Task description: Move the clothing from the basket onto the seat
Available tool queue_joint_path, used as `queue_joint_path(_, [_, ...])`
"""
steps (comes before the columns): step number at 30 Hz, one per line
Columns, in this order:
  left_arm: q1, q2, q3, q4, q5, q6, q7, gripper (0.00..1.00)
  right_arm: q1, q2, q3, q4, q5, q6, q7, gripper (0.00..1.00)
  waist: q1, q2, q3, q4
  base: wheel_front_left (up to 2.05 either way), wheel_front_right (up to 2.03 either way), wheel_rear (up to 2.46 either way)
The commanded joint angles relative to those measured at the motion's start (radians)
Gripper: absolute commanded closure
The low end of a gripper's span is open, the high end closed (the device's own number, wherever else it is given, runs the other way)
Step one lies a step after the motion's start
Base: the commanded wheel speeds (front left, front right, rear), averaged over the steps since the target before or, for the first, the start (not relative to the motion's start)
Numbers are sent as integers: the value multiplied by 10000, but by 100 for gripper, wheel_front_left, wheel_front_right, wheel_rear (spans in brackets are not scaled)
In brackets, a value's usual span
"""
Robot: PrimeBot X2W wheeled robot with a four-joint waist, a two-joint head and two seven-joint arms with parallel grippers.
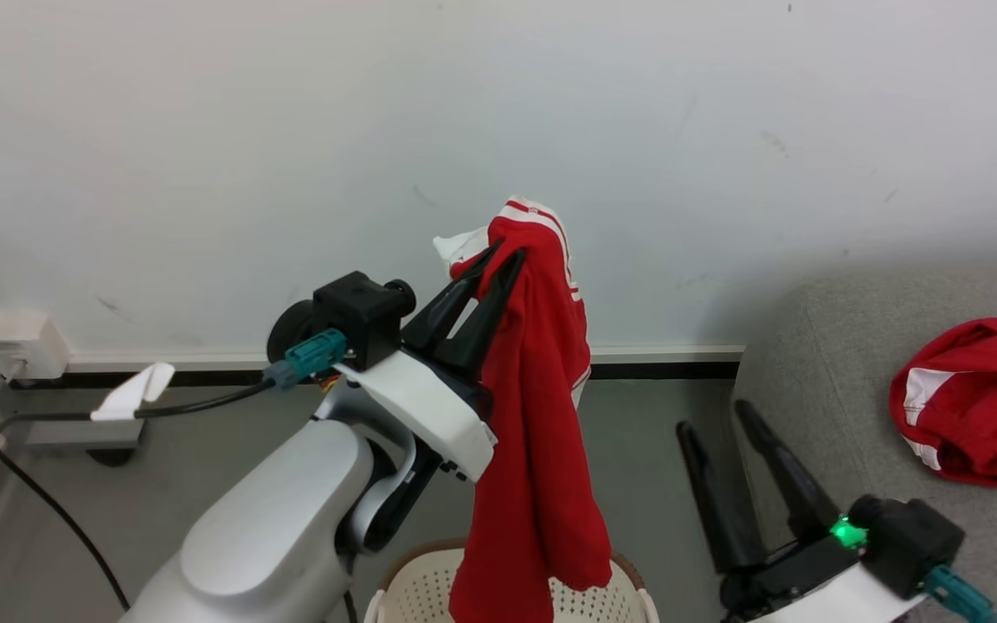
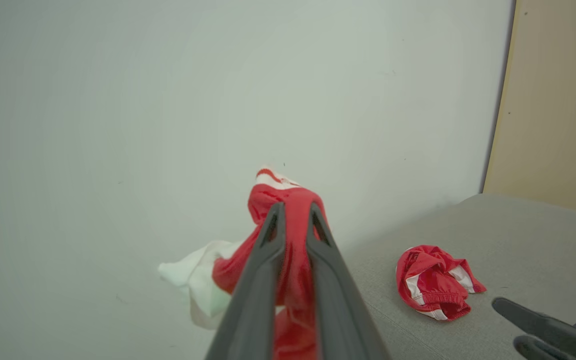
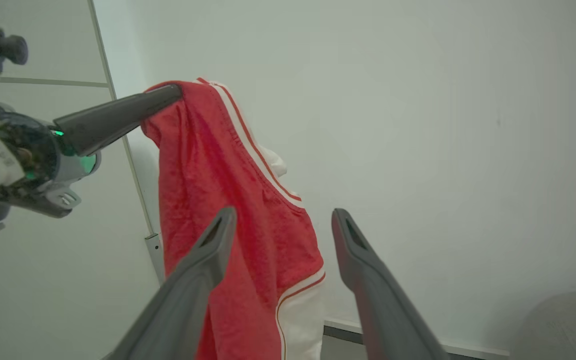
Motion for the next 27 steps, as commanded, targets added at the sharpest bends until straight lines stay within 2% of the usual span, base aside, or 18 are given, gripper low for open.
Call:
queue_joint_path(1, [-128,-57,-18,-94,76,27,17,100,-233,-53,407,222,-90,-23,-23,0,-1,0,-5,32,0,0,0])
queue_joint_path(6, [-249,-131,-93,-124,113,-8,44,100,-605,89,1327,977,-164,-23,-23,0,-1,0,-36,183,0,0,0])
queue_joint_path(15, [-522,-413,-464,-249,328,-52,167,100,-1622,319,2631,3700,244,-23,-23,0,-1,0,-57,827,0,0,0])
queue_joint_path(20, [-546,-610,-694,-435,362,-106,206,100,-2162,478,2927,5169,390,-23,-23,0,-1,0,-41,1185,0,0,0])
queue_joint_path(27, [-406,-843,-1096,-777,286,-291,364,100,-2811,744,3348,6516,929,-23,-23,0,-1,0,-55,1607,0,0,0])
